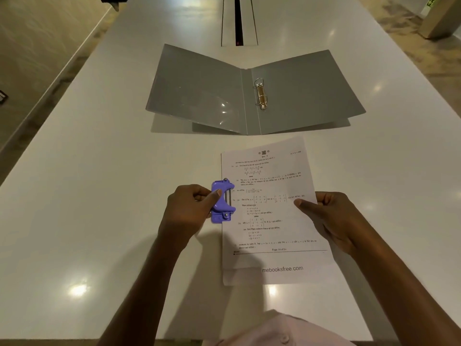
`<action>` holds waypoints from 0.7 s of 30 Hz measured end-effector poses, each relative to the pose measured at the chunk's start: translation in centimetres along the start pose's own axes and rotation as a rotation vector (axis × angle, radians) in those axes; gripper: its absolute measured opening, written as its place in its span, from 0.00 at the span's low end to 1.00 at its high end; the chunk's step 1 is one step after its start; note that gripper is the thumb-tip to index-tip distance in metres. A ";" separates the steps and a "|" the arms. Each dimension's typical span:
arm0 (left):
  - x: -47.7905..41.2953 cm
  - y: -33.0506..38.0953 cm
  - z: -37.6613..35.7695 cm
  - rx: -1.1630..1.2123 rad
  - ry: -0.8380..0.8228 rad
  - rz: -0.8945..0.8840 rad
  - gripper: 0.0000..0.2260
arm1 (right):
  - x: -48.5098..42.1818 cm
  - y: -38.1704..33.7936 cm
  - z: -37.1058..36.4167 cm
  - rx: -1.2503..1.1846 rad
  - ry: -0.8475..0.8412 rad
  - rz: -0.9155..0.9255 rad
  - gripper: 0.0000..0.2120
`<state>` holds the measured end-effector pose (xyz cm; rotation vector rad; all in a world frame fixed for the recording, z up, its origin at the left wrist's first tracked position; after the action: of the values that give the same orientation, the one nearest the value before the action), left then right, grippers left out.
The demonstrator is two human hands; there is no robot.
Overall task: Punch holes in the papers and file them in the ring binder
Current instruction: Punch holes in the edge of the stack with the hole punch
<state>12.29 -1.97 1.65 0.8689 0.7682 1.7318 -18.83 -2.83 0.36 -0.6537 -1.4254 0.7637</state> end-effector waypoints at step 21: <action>0.1 0.1 0.0 -0.006 -0.014 0.022 0.14 | -1.3 -0.4 -0.2 -0.038 -0.007 -0.001 0.09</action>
<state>12.22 -1.96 1.79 0.8880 0.7461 1.7446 -18.55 -4.04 -0.15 -0.6803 -1.4492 0.7404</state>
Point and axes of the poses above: each hand's wrist, its own x-axis away from the middle knuckle, its own z-axis out of the back of the hand, y = z × x, the point moved 6 cm from there along -x, towards the middle knuckle, and after that the axes turned 7 degrees about -z, right-handed, at the moved point
